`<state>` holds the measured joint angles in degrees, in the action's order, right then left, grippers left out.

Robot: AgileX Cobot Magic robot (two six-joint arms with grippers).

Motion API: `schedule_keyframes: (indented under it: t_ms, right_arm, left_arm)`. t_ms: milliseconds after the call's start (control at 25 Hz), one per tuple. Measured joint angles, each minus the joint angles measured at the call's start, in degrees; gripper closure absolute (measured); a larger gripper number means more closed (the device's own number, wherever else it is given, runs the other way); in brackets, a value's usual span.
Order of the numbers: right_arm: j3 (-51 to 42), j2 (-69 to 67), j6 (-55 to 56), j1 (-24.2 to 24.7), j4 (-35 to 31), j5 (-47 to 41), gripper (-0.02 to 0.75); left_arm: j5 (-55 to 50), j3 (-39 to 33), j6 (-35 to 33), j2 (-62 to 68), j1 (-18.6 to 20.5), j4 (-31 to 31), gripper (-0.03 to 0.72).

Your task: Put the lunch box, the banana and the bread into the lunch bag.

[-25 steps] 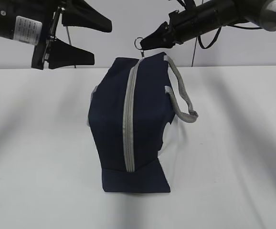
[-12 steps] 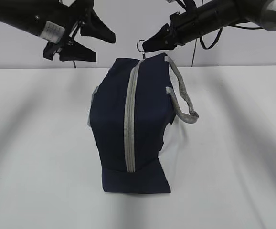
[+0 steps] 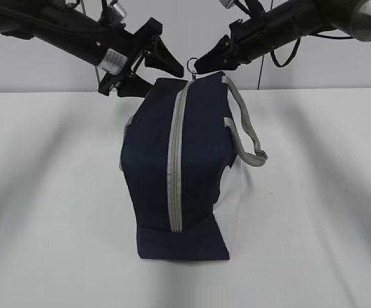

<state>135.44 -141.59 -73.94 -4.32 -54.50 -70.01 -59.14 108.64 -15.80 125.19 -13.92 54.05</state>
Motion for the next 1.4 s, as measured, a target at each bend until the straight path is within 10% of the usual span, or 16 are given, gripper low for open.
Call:
schedule_keyframes:
  t_ms: [240, 560, 1400]
  right_arm:
    - [0.0, 0.0, 0.0, 0.1, 0.4, 0.0, 0.754]
    - [0.0, 0.0, -0.4, 0.1, 0.4, 0.0, 0.754]
    - [0.3, -5.4, 3.9, 0.1, 6.0, -0.6, 0.754]
  left_arm:
    - [0.2, 0.0, 0.2, 2.1, -1.6, -0.5, 0.279]
    - [1.5, 0.4, -0.3, 2.1, -1.7, 0.2, 0.662]
    - [-1.2, 0.3, -7.6, -0.8, -2.2, 3.0, 0.677]
